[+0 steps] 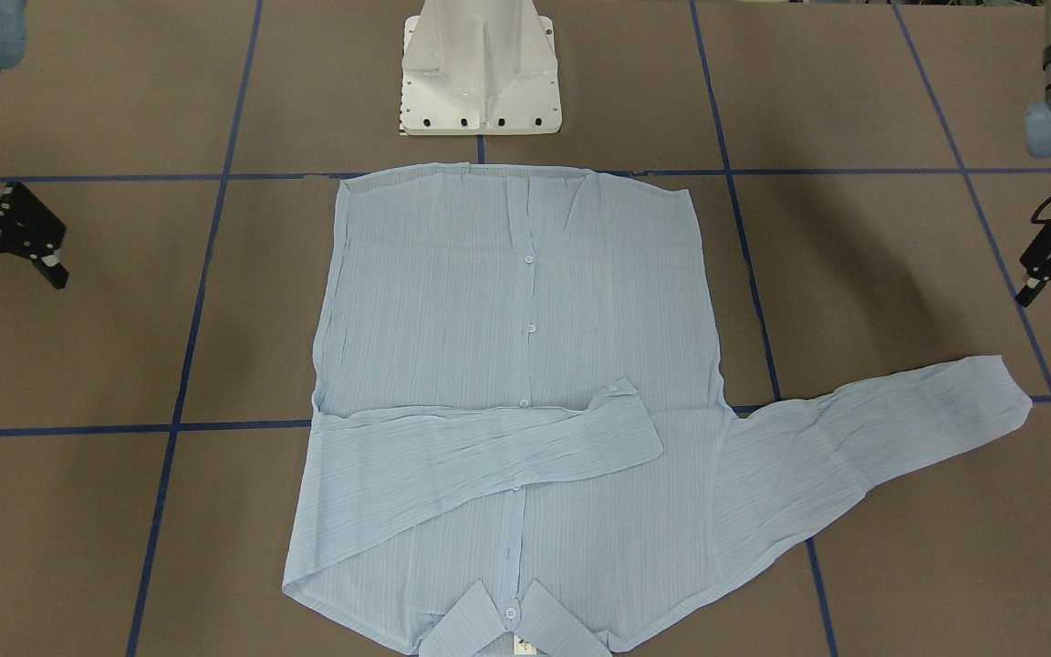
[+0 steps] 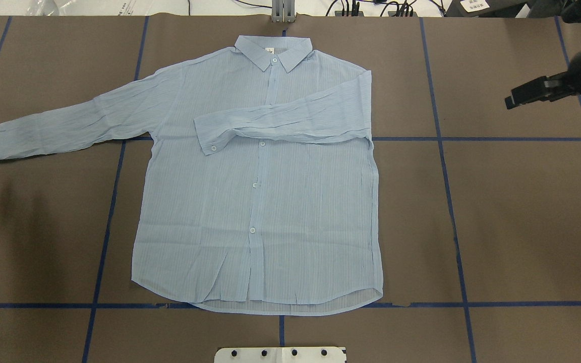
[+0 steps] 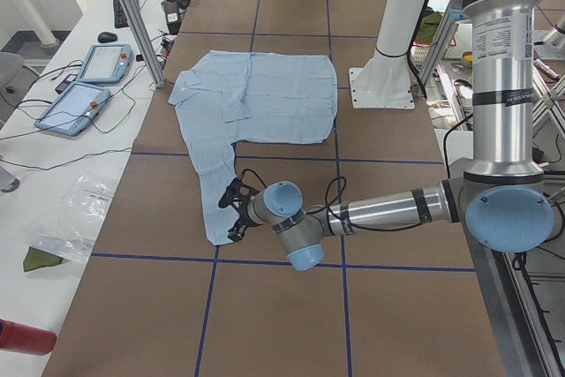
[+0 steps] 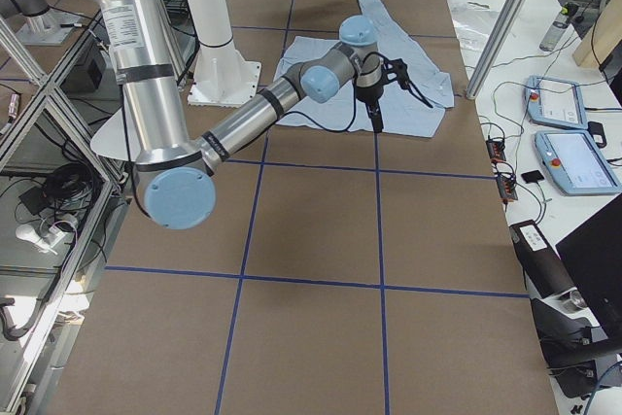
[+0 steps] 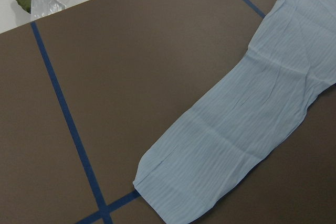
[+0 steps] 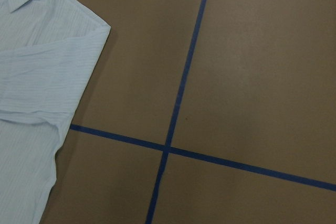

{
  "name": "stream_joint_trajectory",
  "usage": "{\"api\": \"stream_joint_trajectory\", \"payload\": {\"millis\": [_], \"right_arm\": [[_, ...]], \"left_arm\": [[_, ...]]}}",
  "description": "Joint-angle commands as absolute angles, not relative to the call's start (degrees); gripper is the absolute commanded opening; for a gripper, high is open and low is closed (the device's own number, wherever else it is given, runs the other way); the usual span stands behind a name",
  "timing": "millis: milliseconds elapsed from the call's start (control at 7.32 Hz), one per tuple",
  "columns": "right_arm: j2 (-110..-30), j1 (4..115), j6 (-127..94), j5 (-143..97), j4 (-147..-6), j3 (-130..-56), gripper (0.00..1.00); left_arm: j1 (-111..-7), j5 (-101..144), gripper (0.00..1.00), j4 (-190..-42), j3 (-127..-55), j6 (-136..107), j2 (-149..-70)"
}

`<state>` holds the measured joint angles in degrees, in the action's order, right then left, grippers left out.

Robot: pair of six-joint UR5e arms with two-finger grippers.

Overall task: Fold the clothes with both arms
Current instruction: 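Release the sleeve and raise the right gripper away from the shirt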

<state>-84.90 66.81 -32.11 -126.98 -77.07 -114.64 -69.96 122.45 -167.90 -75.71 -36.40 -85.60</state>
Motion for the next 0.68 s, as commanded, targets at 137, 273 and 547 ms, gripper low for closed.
{"api": "stream_joint_trajectory", "payload": {"millis": [137, 273, 547], "right_arm": [[-91.75, 72.06, -26.11, -130.87, -73.12, -114.26, 1.0], [-92.19, 72.16, -26.02, -130.78, -73.04, -114.26, 1.0], [-92.28, 72.16, -26.02, -130.69, -73.12, -114.26, 1.0]], "left_arm": [[-64.44, 114.18, 0.81, -174.9, -66.03, -50.8, -91.92], [-63.81, 114.17, 0.79, -174.99, -64.18, -50.89, -93.06], [-63.02, 112.94, 0.75, -174.99, -62.5, -50.89, -93.6]]}}
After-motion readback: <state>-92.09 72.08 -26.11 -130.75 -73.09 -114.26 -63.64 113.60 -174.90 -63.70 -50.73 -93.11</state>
